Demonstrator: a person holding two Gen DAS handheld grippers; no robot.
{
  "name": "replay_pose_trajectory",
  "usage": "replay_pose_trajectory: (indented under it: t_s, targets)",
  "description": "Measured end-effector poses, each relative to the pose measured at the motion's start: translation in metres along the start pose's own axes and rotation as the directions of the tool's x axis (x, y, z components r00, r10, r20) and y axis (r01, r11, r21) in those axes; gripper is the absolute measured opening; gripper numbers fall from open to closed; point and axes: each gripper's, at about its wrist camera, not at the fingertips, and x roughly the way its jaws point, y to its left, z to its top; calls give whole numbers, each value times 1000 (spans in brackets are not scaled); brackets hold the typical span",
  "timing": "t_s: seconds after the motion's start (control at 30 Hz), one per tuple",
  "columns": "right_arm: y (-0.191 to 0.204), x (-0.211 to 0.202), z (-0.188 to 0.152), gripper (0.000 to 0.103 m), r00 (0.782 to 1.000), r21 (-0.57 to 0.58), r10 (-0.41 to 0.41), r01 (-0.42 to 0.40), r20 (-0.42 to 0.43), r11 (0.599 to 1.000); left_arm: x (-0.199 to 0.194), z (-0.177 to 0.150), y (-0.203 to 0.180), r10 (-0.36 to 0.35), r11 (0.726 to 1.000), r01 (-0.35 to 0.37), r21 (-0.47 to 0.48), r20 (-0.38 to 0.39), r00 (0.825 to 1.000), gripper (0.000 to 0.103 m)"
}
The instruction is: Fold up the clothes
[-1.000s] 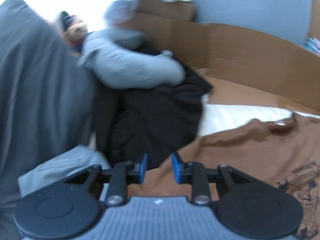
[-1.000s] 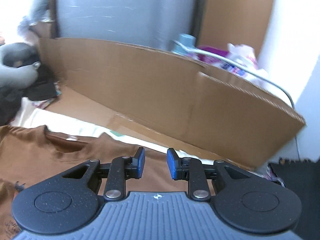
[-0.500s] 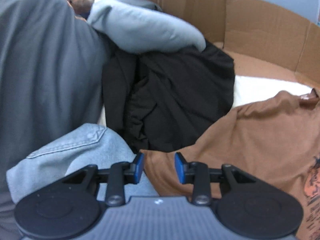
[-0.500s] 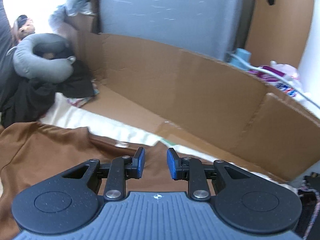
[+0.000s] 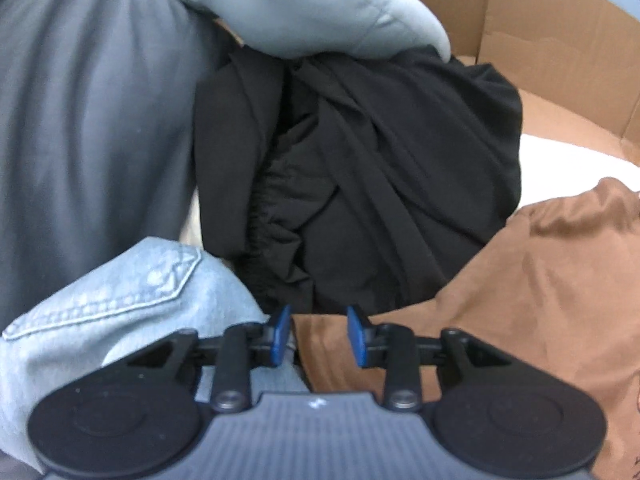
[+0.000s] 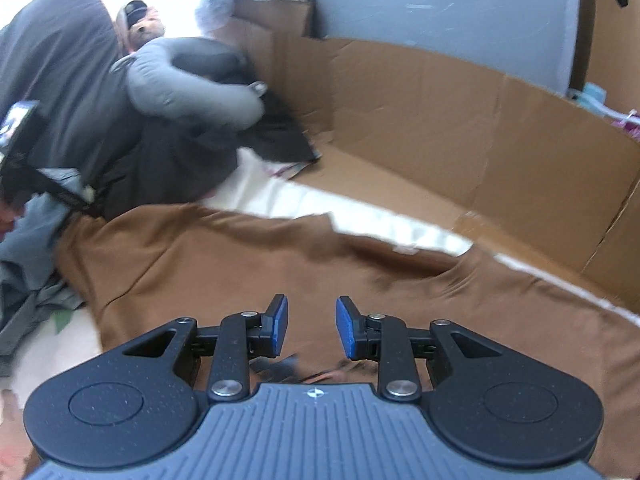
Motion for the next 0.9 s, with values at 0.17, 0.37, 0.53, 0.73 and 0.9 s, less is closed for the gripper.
replay_pose_trajectory:
  t_s: [0.17, 0.37, 0.53, 0.73, 0.9]
  targets:
    - [15, -1, -18, 34, 999, 41, 22, -20, -48, 999, 15, -1, -5, 26, 998, -22, 56, -68, 997, 50]
    - [16, 2, -31, 34, 996, 86, 9, -2, -92, 996, 18, -8, 10, 0, 1000, 1, 18, -65, 998, 16]
    - [16, 3, -32, 34, 994, 111, 2, 10, -105, 994, -7, -13, 30, -57, 997, 57, -56, -10, 998, 8]
    - [37, 9, -29, 34, 993, 109, 50, -39, -104, 993, -55, -13, 40, -106, 987, 115, -110, 83, 991, 2]
    - [58, 17, -25, 34, 990, 87, 92, -82, -109, 993, -82, -7, 44, -138, 980, 156, -127, 138, 981, 2]
